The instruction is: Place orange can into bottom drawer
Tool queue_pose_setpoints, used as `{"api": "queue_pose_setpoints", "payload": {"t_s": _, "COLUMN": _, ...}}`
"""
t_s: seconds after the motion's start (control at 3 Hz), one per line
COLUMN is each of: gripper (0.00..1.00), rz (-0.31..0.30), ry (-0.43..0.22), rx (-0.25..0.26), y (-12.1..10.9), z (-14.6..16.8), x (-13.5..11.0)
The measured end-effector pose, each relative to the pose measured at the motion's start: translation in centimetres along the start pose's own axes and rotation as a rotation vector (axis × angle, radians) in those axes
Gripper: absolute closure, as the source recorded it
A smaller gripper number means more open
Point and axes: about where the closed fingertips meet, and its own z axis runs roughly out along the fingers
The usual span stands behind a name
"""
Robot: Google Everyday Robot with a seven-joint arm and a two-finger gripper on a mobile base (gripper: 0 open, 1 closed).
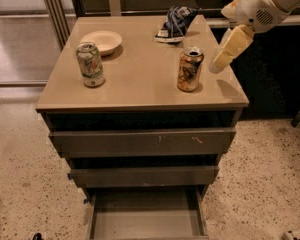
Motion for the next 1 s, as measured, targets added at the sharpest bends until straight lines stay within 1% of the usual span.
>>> {"api": "queue_pose_setpoints", "payload": {"t_s": 0.33, "gripper": 0.00, "rz": 0.027, "ry": -0.077, "rx": -0.029, "y": -1.1, "z": 2.5, "x": -1.2}}
{"api": "queue_pose_setpoints", "payload": {"t_s": 0.67, "gripper": 0.00, "rz": 0.062, "ry": -0.129, "rx": -0.053, "y": -1.7, "z": 4.6, "x": -1.6}}
{"api": "queue_pose_setpoints", "payload": {"t_s": 1.0, "gripper": 0.00, "rz": 0.090, "ry": -0.161, "rx": -0.071, "y": -1.6, "z": 6.6, "x": -1.4}}
